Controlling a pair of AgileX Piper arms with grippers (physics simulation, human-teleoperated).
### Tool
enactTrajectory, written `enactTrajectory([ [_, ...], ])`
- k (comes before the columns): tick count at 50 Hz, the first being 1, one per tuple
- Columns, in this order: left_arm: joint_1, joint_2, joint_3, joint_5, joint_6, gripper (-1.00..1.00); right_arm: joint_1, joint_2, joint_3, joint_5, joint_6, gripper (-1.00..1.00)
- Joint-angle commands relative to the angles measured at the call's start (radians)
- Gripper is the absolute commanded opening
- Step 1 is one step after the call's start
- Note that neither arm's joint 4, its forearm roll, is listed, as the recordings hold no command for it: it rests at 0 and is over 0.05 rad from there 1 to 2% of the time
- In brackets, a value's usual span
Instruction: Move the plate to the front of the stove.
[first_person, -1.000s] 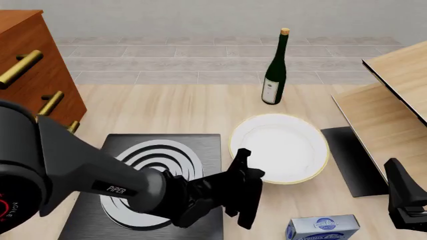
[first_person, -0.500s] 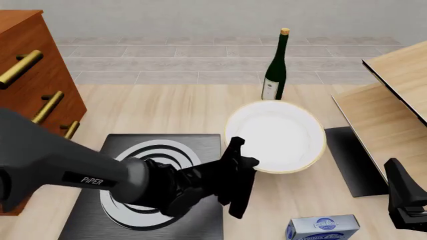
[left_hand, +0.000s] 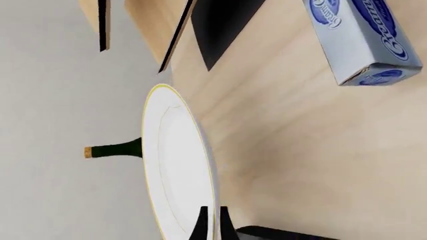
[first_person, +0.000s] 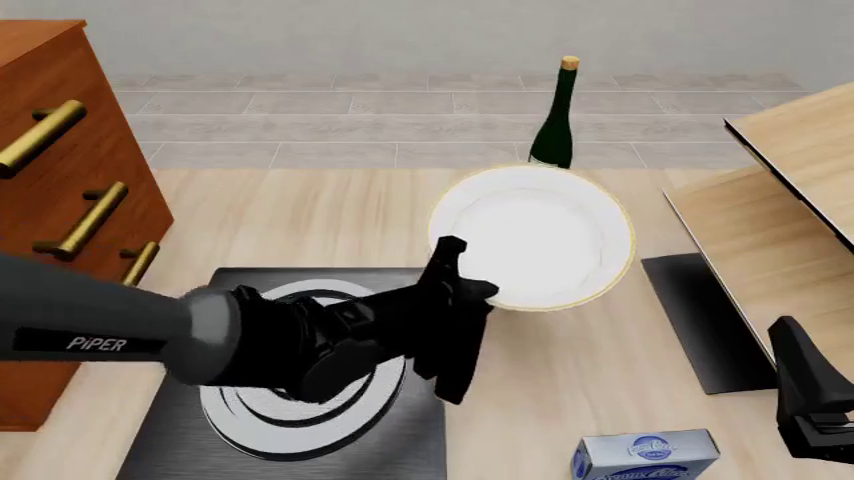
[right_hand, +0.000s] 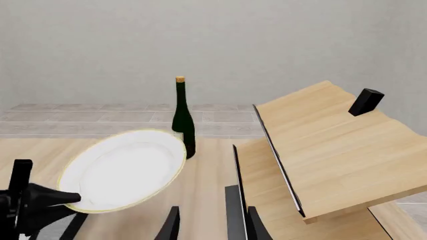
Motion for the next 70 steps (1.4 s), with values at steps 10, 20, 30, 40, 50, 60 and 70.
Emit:
enactTrajectory([
  [10, 0.019, -0.107, 0.003, 0.058, 0.024, -1.0, 0.0, 0.0, 0.0, 0.0, 0.0, 1.0],
  [20, 0.042, -0.158, 0.02, 0.077, 0.035, -1.0, 0.0, 0.0, 0.0, 0.0, 0.0, 1.0],
  [30, 0.095, -0.194, 0.021, 0.136, 0.051, -1.0, 0.0, 0.0, 0.0, 0.0, 0.0, 1.0],
  [40, 0.138, -0.224, 0.014, 0.175, 0.079, -1.0, 0.0, 0.0, 0.0, 0.0, 0.0, 1.0],
  [50, 0.164, -0.26, -0.025, 0.251, 0.082, -1.0, 0.0, 0.0, 0.0, 0.0, 0.0, 1.0],
  [60, 0.193, -0.262, -0.087, 0.321, 0.076, -1.0, 0.002, 0.0, 0.0, -0.001, 0.002, 1.0],
  [70, 0.21, -0.243, -0.134, 0.367, 0.086, -1.0, 0.002, 0.0, 0.0, 0.0, 0.002, 1.0],
])
